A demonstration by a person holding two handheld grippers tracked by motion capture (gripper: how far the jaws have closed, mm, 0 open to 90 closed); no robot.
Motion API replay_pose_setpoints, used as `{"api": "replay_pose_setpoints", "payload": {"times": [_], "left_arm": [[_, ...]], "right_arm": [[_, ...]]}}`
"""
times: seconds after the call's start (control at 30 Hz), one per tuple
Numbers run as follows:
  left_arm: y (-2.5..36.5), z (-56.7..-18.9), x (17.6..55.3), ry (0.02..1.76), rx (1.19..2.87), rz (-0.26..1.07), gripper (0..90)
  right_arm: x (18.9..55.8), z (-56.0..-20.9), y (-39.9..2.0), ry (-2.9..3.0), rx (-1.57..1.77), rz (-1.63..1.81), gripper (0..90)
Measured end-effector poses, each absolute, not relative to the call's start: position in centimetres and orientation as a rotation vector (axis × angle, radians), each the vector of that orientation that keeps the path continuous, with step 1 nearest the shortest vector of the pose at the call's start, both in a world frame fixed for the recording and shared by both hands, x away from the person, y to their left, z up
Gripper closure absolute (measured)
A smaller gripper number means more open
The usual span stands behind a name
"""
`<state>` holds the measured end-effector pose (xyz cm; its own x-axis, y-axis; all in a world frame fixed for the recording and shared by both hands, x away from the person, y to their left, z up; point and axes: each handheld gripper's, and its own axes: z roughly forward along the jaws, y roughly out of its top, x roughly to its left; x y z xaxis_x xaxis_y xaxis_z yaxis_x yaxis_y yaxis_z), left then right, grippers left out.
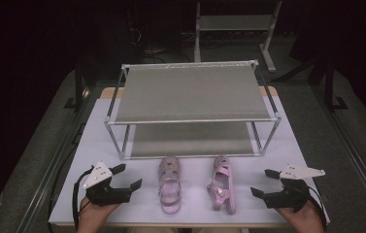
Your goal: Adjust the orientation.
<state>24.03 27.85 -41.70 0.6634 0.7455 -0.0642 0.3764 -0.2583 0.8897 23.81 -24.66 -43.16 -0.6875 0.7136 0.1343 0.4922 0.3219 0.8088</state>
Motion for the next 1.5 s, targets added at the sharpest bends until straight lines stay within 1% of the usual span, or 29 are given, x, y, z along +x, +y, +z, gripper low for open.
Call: {"api": "replay_pose_setpoints", "payload": {"times": [0.17, 0.23, 0.33, 0.53, 0.67, 0.8, 0.93, 1.13, 1.23, 1.3, 1.43, 1.5], "left_arm": [[27.8, -41.7, 23.7, 0.877, 1.876, 0.47, 17.7], [27.7, -41.6, 23.6, 0.866, 1.875, 0.474, 20.3], [27.6, -41.4, 23.4, 0.855, 1.863, 0.47, 21.0], [26.4, -41.1, 23.1, 0.826, 1.871, 0.462, 21.6], [25.3, -41.2, 23.0, 0.802, 1.865, 0.423, 22.8], [24.0, -41.5, 22.8, 0.784, 1.86, 0.348, 23.5], [22.8, -41.6, 22.7, 0.774, 1.877, 0.334, 24.3], [21.8, -41.9, 22.3, 0.776, 1.888, 0.31, 31.0], [21.4, -42.0, 22.2, 0.794, 1.893, 0.32, 33.0], [21.2, -42.0, 22.2, 0.795, 1.904, 0.343, 36.7], [20.9, -42.3, 22.3, 0.803, 1.934, 0.319, 41.6], [20.8, -42.5, 22.4, 0.81, 1.944, 0.293, 41.8]], "right_arm": [[24.1, -43.7, -25.0, 2.354, 1.147, 1.292, 13.9], [24.0, -43.6, -25.1, 2.341, 1.15, 1.303, 13.9], [23.7, -43.3, -25.1, 2.323, 1.139, 1.305, 13.9], [23.6, -43.3, -24.8, 2.341, 1.137, 1.293, 14.7], [23.7, -43.2, -24.7, 2.335, 1.137, 1.307, 14.8], [23.6, -43.4, -24.5, 2.358, 1.126, 1.292, 14.8], [23.1, -43.0, -24.5, 2.342, 1.109, 1.301, 14.8], [23.0, -42.7, -24.6, 2.314, 1.107, 1.325, 14.8], [23.0, -42.8, -24.6, 2.316, 1.106, 1.322, 14.8], [23.0, -42.8, -24.7, 2.312, 1.13, 1.32, 14.8], [23.0, -42.8, -24.9, 2.302, 1.14, 1.328, 14.8], [23.1, -42.8, -24.8, 2.303, 1.133, 1.323, 14.9]]}}
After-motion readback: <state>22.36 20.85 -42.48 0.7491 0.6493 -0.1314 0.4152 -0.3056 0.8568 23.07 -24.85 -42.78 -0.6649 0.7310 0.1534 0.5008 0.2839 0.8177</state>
